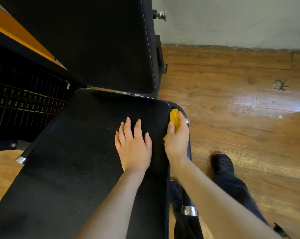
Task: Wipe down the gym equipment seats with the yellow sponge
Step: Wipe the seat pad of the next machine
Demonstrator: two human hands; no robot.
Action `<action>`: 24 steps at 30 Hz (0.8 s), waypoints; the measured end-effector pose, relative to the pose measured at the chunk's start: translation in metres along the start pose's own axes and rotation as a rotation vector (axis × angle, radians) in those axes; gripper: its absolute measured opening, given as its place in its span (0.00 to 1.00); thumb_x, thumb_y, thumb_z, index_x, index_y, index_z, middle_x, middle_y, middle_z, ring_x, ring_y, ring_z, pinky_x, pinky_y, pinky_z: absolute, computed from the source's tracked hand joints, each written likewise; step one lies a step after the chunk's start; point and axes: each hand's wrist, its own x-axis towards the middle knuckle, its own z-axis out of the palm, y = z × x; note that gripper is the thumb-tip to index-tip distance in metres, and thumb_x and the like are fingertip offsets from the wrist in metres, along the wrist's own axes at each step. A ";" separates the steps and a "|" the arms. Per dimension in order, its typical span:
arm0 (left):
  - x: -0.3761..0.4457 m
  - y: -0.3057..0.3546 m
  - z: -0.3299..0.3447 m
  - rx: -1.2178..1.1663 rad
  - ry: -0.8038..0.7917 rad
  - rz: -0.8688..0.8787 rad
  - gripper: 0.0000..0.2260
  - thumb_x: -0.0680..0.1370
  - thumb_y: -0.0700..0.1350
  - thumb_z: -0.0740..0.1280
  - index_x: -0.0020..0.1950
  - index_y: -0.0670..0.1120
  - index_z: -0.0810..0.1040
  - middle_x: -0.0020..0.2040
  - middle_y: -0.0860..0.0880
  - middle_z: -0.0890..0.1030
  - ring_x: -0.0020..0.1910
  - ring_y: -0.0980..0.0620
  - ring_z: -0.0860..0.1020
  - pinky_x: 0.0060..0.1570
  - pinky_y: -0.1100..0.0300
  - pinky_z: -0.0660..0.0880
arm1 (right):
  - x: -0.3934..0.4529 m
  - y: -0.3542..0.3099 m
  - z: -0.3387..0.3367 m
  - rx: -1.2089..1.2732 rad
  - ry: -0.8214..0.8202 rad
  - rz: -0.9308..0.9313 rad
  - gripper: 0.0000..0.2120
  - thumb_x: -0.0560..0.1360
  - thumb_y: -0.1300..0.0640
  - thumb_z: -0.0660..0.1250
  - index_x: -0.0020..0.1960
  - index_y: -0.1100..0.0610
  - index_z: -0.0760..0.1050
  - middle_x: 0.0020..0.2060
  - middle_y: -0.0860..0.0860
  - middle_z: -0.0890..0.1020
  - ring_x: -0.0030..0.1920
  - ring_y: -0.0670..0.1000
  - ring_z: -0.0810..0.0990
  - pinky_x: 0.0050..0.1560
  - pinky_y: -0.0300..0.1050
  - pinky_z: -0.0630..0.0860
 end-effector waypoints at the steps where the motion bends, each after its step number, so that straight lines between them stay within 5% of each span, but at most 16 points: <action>1: 0.000 0.000 0.000 -0.004 -0.002 0.002 0.21 0.79 0.50 0.60 0.72 0.47 0.69 0.73 0.41 0.66 0.73 0.41 0.62 0.70 0.41 0.62 | 0.011 -0.005 0.002 0.035 -0.024 -0.003 0.25 0.83 0.56 0.56 0.77 0.51 0.55 0.72 0.49 0.66 0.68 0.41 0.64 0.64 0.32 0.58; 6: 0.000 0.000 -0.001 -0.022 -0.002 0.003 0.21 0.79 0.50 0.61 0.71 0.47 0.69 0.73 0.41 0.66 0.73 0.41 0.62 0.70 0.41 0.62 | 0.025 0.000 0.009 -0.002 -0.090 -0.036 0.24 0.82 0.53 0.57 0.77 0.52 0.58 0.71 0.50 0.69 0.70 0.48 0.67 0.71 0.48 0.66; 13: 0.001 -0.002 -0.001 -0.028 -0.025 0.002 0.22 0.79 0.51 0.60 0.72 0.47 0.68 0.74 0.42 0.66 0.74 0.42 0.62 0.70 0.42 0.62 | -0.040 0.027 0.001 -0.103 0.022 -0.047 0.23 0.82 0.56 0.57 0.75 0.47 0.60 0.67 0.46 0.69 0.57 0.33 0.66 0.49 0.20 0.60; 20: 0.002 -0.008 -0.007 -0.058 -0.089 0.045 0.22 0.80 0.50 0.61 0.74 0.47 0.67 0.75 0.42 0.63 0.75 0.41 0.59 0.71 0.43 0.58 | -0.044 0.027 0.003 -0.070 0.055 -0.026 0.23 0.82 0.55 0.58 0.75 0.47 0.60 0.68 0.47 0.68 0.59 0.35 0.65 0.50 0.22 0.60; 24: -0.004 -0.015 -0.014 -0.086 -0.155 0.091 0.23 0.81 0.50 0.60 0.75 0.48 0.64 0.77 0.43 0.59 0.77 0.44 0.54 0.73 0.46 0.54 | -0.022 0.014 -0.001 -0.029 -0.015 -0.030 0.23 0.82 0.56 0.58 0.76 0.48 0.59 0.69 0.50 0.67 0.58 0.38 0.65 0.60 0.35 0.63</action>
